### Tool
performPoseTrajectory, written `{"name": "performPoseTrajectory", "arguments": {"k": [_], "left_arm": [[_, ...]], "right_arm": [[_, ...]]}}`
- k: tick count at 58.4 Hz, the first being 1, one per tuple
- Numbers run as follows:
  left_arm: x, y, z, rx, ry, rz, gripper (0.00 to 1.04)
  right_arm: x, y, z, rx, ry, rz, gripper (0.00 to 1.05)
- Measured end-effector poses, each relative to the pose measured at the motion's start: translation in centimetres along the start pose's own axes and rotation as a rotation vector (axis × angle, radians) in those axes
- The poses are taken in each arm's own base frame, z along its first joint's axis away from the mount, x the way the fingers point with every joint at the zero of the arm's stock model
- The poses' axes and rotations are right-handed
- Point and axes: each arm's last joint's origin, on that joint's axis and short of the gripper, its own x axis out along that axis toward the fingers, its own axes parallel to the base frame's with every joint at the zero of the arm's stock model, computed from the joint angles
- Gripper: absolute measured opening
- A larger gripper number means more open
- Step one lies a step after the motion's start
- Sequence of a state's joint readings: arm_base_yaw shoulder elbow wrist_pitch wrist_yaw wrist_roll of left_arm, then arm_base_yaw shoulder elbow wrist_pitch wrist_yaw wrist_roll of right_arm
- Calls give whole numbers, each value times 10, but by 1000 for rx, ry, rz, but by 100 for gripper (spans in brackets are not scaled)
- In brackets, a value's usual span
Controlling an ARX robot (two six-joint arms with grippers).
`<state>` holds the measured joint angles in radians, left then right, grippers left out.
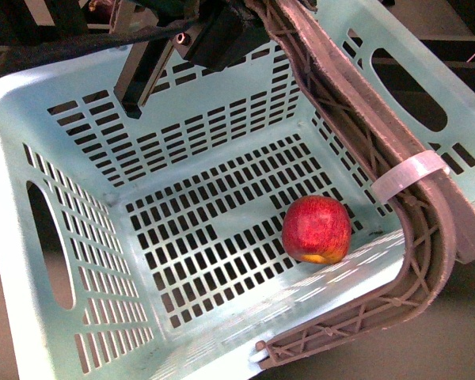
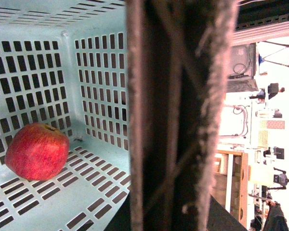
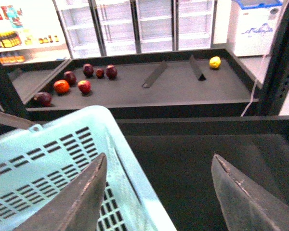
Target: Pick apple with right arm and hold basket with left
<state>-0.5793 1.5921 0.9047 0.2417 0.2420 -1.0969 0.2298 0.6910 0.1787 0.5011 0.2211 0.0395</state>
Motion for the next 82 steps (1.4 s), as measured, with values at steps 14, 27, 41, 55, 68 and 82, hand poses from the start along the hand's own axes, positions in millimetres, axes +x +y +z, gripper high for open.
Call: {"name": "performPoseTrajectory", "arguments": {"k": [14, 27, 41, 55, 68, 82], "left_arm": [[0, 0, 0, 4, -9, 4, 6], [0, 0, 0, 1, -6, 3, 6], [0, 0, 0, 3, -8, 4, 6], [0, 0, 0, 2, -7, 3, 6], [0, 0, 0, 3, -7, 3, 6], [0, 0, 0, 3, -6, 3, 6]], "right_arm": [[-13, -13, -13, -26, -4, -2, 6], [-25, -28, -22, -32, -4, -2, 2], [-33, -30, -30, -32, -16, -7, 2], [-38, -30, -29, -33, -30, -7, 2], [-42, -30, -30, -33, -30, -7, 2], [-53, -30, -35, -33, 1, -8, 2]]}}
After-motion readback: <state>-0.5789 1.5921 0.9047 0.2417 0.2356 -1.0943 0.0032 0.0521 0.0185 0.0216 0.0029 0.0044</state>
